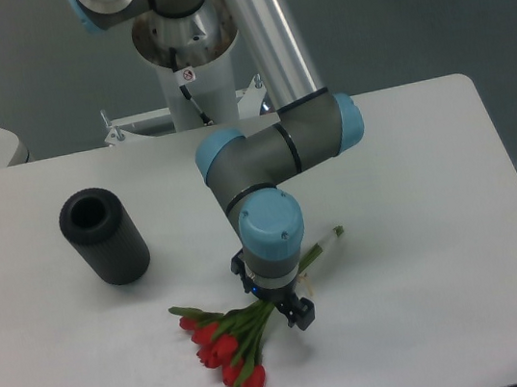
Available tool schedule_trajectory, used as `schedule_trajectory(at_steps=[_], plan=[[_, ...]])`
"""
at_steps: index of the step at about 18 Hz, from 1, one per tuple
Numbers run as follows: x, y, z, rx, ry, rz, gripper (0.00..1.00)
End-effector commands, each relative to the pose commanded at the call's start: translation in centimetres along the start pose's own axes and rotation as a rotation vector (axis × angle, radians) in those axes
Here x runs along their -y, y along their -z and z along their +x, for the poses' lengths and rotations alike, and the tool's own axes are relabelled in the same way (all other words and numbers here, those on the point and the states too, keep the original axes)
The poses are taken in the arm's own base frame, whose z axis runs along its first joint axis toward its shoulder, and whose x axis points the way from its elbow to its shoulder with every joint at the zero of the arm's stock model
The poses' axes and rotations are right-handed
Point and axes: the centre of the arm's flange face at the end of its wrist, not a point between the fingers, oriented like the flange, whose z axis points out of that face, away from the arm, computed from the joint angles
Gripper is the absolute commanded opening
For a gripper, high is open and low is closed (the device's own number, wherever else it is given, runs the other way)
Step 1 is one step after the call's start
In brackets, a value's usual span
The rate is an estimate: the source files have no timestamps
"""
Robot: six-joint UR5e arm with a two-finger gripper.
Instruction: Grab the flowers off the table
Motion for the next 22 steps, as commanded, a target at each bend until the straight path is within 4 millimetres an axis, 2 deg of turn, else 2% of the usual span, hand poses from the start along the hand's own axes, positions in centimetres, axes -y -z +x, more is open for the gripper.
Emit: schedule_trajectory(at_steps=[1, 2, 3, 6, 10, 14, 20, 22], plan=[[0.0, -0.1, 0.0, -0.002, 0.0, 0.001, 0.97], [0.0, -0.2, 0.0, -0.003, 0.003, 0.0, 0.84], [0.0, -0.4, 0.0, -0.007, 0.01, -0.003, 0.66], [0.1, -0.6, 0.3, -0.014, 0.022, 0.003, 0.26], [0.2, 0.6, 0.3, 0.001, 0.052, 0.009, 0.01], [0.3, 2.5, 0.3, 0.029, 0.087, 0.021, 0.0], [-0.2, 7.6, -0.2, 0.097, 0.097, 0.043, 0.0], [-1.0, 8.5, -0.7, 0.095, 0.109, 0.043, 0.0]])
